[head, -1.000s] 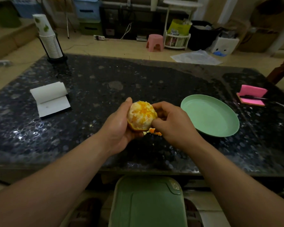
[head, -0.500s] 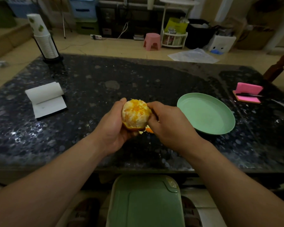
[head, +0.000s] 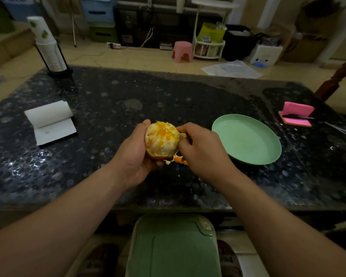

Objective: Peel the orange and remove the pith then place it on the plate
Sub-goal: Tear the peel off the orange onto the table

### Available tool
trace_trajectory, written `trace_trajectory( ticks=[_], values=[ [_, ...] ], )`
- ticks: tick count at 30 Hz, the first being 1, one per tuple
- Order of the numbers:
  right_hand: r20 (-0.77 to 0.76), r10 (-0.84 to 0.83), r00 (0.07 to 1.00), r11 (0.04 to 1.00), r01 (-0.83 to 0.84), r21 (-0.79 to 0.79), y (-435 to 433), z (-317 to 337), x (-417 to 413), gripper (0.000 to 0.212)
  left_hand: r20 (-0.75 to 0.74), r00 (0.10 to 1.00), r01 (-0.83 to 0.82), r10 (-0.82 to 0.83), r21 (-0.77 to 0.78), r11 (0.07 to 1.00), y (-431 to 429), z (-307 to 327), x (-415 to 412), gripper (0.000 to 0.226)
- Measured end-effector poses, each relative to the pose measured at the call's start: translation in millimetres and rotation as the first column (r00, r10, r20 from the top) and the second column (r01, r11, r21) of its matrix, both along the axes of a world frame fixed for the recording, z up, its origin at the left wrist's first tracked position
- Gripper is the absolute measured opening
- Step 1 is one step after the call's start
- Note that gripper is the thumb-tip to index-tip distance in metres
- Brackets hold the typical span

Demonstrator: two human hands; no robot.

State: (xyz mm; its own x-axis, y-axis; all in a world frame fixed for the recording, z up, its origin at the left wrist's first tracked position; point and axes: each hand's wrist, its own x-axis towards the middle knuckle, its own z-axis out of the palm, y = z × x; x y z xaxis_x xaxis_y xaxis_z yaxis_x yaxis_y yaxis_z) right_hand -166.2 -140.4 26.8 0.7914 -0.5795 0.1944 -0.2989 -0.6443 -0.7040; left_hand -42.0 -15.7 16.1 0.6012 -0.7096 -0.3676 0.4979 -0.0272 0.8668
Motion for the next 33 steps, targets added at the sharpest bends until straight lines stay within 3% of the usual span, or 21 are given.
trace_trajectory(
  ticks=[8, 18, 22, 25, 28, 31, 33],
  values=[
    [0.059, -0.07, 0.996, 0.966, 0.053, 0.251, -1.0, -4.6, 1.1, 0.023, -0.004, 1.0, -0.016, 0.016, 0.016, 1.0, -4.2, 2.1, 0.2, 0.055],
    [0.021, -0.087, 0.996, 0.989, 0.083, 0.124, 9.6, 9.4, -2.0, 0.023, 0.003, 0.999, 0.039, -0.039, 0.002, 0.999, 12.0, 32.2, -14.6, 0.057],
    [0.068, -0.094, 0.993, 0.977, 0.079, 0.196, 16.4, 27.7, -11.9, 0.018, 0.031, 0.999, 0.036, -0.035, -0.018, 0.999, 23.7, 59.7, -20.3, 0.054],
    [-0.007, -0.064, 0.998, 0.984, 0.065, 0.167, 20.9, 44.2, -16.2, 0.018, 0.057, 0.998, 0.016, -0.016, 0.007, 1.0, 27.4, 65.4, -25.3, 0.062],
    [-0.018, -0.072, 0.997, 0.99, 0.074, 0.117, 26.7, 53.0, -15.6, 0.017, -0.014, 1.0, -0.025, 0.025, -0.018, 1.0, 25.3, 62.3, -31.0, 0.068],
    [0.068, -0.096, 0.993, 0.965, 0.076, 0.25, 29.0, 49.0, -13.6, 0.016, -0.172, 0.984, -0.053, 0.034, -0.106, 0.993, 21.2, 49.6, -29.3, 0.072],
    [0.14, -0.102, 0.985, 0.876, 0.023, 0.482, 28.7, 38.4, -11.5, 0.017, -0.281, 0.96, -0.063, 0.017, -0.157, 0.986, 20.0, 36.7, -22.9, 0.071]
  ],
)
